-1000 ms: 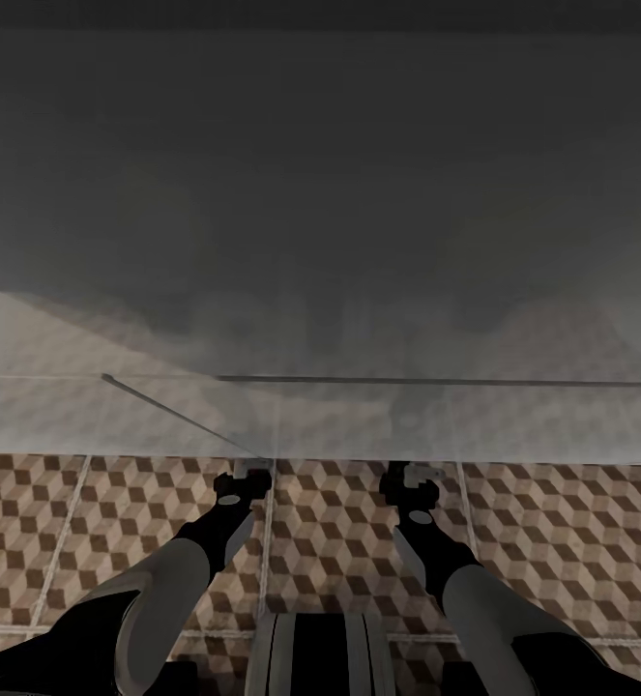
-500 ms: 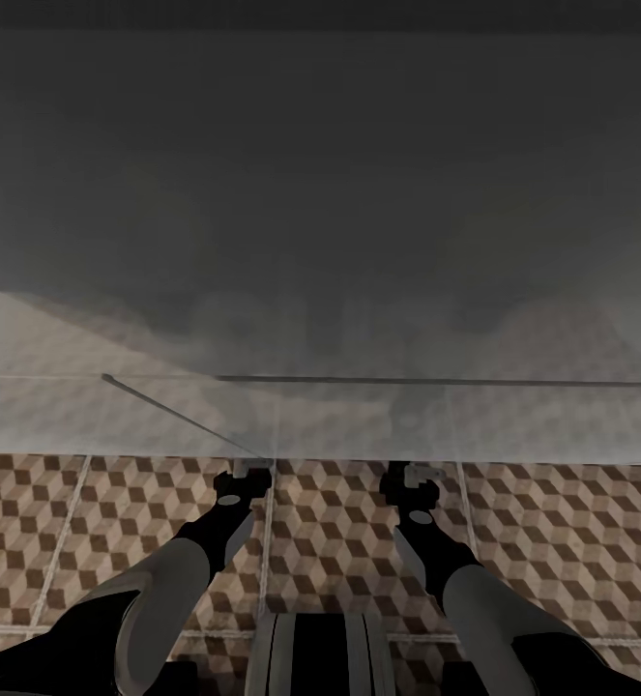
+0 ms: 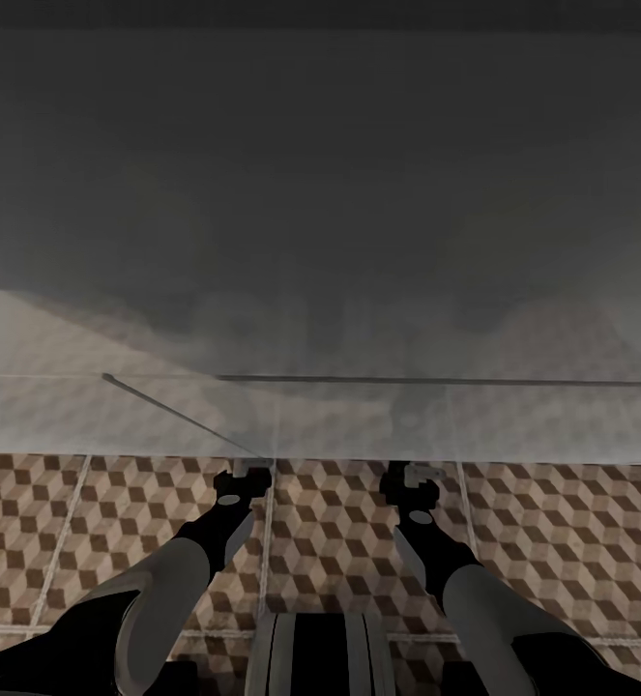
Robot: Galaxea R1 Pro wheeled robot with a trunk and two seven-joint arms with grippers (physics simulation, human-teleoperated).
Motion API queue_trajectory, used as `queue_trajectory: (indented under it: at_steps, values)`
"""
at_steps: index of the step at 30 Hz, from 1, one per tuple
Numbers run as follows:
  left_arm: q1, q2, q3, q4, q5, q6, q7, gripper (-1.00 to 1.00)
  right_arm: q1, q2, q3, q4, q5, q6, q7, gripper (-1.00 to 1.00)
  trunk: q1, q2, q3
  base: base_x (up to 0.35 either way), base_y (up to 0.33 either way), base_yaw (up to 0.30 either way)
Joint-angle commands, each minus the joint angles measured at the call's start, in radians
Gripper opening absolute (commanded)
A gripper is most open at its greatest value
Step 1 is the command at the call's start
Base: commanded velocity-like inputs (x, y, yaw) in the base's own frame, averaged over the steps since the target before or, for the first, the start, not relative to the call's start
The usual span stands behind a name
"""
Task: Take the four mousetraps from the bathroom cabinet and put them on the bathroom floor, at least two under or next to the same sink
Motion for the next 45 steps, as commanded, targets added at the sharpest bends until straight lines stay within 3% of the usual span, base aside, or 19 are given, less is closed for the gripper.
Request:
queue_trajectory:
  at_steps: [1,45]
  values:
    - [-0.001,-0.001,0.008,0.001,-0.01,-0.004,0.003,1.0,0.0,0.0,0.003,0.001,0.001,-0.002,-0.005,1.0,0.0,0.0,0.0,-0.057,0.0,0.0]
    - [-0.001,-0.001,0.01,0.0,-0.006,-0.004,0.004,1.0,0.0,0.0,0.003,-0.004,0.001,-0.003,-0.004,1.0,0.0,0.0,0.0,-0.314,0.0,0.0]
